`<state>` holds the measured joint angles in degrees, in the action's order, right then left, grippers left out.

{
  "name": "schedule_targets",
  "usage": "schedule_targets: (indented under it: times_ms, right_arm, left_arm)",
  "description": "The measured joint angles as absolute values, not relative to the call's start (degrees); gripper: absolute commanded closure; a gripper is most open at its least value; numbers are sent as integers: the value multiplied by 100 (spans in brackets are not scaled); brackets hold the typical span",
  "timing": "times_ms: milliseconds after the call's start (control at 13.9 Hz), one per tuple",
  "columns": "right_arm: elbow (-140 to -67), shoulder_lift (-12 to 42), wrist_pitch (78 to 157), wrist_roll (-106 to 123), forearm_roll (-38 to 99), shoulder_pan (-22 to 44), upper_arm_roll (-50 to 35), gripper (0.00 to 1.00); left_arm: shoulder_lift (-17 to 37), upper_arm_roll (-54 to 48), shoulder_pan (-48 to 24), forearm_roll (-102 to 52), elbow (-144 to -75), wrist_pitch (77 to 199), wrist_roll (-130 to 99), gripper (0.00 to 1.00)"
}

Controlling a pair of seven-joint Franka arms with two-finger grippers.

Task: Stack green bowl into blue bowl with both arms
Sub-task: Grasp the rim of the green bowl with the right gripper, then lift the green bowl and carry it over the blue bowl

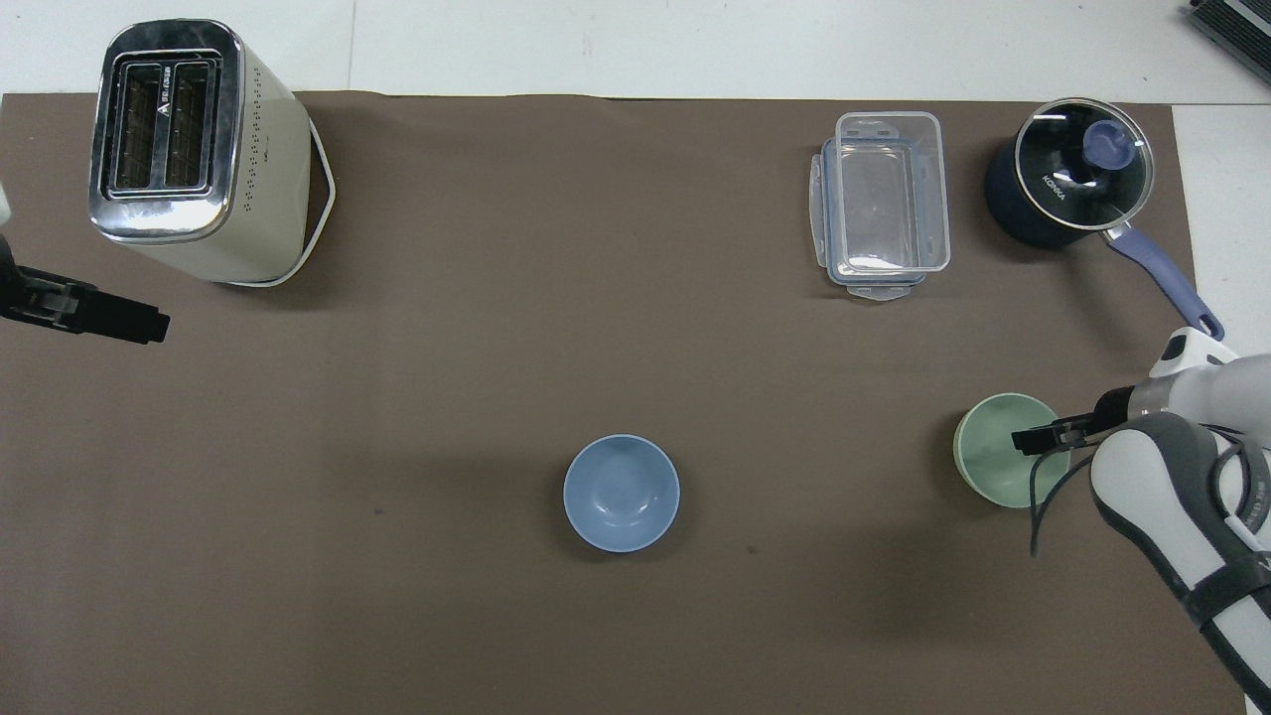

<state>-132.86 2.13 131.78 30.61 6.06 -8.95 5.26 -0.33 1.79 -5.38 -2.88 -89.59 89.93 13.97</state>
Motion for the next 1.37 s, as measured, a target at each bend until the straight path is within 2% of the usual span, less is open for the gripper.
schedule_targets:
  times_ms: [72, 216, 287, 790, 1150, 1365]
  right_arm:
    - [-13285, 213, 13178, 3089, 606, -895, 525, 23]
    - [-13280, 213, 13178, 3133, 607, -894, 522, 81]
    - [-13276, 213, 13178, 3137, 607, -892, 517, 100]
    - [-13049, 293, 13137, 3135, 607, -885, 510, 100]
    - [-11992, 259, 12010, 3136, 614, -862, 409, 100]
    - [-11610, 165, 11626, 3108, 815, -858, 110, 100]
  left_arm:
    - [-33, 179, -538, -288, -8957, 8897, 1397, 0]
    - [-33, 179, -538, -288, -8957, 8830, 1397, 0]
    - [-33, 179, -538, -288, -8956, 8818, 1397, 0]
    - [-33, 179, -538, -288, -8955, 8812, 1397, 0]
    - [-33, 179, -534, -288, -8952, 8812, 1397, 0]
    - [-33, 179, -529, -288, -8952, 8812, 1397, 0]
